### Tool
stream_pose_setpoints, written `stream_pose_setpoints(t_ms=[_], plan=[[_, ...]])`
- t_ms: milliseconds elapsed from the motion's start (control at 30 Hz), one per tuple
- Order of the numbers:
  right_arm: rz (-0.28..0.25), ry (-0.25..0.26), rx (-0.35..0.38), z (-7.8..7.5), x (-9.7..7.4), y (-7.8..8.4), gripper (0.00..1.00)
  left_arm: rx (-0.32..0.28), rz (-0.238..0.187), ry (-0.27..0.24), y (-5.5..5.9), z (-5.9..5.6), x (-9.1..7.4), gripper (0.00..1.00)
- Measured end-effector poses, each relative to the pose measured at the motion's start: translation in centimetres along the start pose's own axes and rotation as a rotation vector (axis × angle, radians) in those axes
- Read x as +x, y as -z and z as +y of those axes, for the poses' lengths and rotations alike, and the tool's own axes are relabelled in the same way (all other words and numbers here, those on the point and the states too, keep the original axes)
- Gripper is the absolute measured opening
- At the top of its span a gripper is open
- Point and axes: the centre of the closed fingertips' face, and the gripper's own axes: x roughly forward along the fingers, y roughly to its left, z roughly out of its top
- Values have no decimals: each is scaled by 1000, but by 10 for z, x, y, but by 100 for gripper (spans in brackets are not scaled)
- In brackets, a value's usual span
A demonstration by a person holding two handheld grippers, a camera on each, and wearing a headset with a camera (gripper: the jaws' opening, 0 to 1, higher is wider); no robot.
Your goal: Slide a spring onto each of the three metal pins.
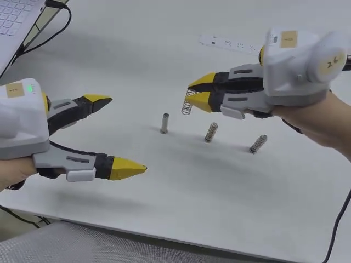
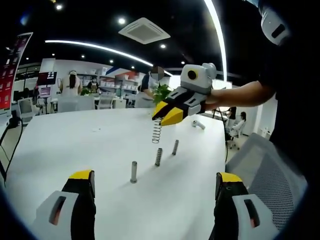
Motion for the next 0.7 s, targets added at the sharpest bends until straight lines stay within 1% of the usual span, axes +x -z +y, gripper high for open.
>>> stream_pose_setpoints(t_ms=[133, 367, 533, 700], plan=[[10, -4, 4, -2, 11, 4, 7, -1, 4, 1, 1, 0, 0, 98], [14, -19, 7, -3, 26, 3, 7, 1, 3, 2, -1, 1, 0, 98], [21, -19, 12, -7, 32, 7, 7, 4, 5, -4, -2, 5, -1, 98], [27, -18, 21, -9, 36, 11, 7, -5, 4, -5, -2, 6, 0, 98]])
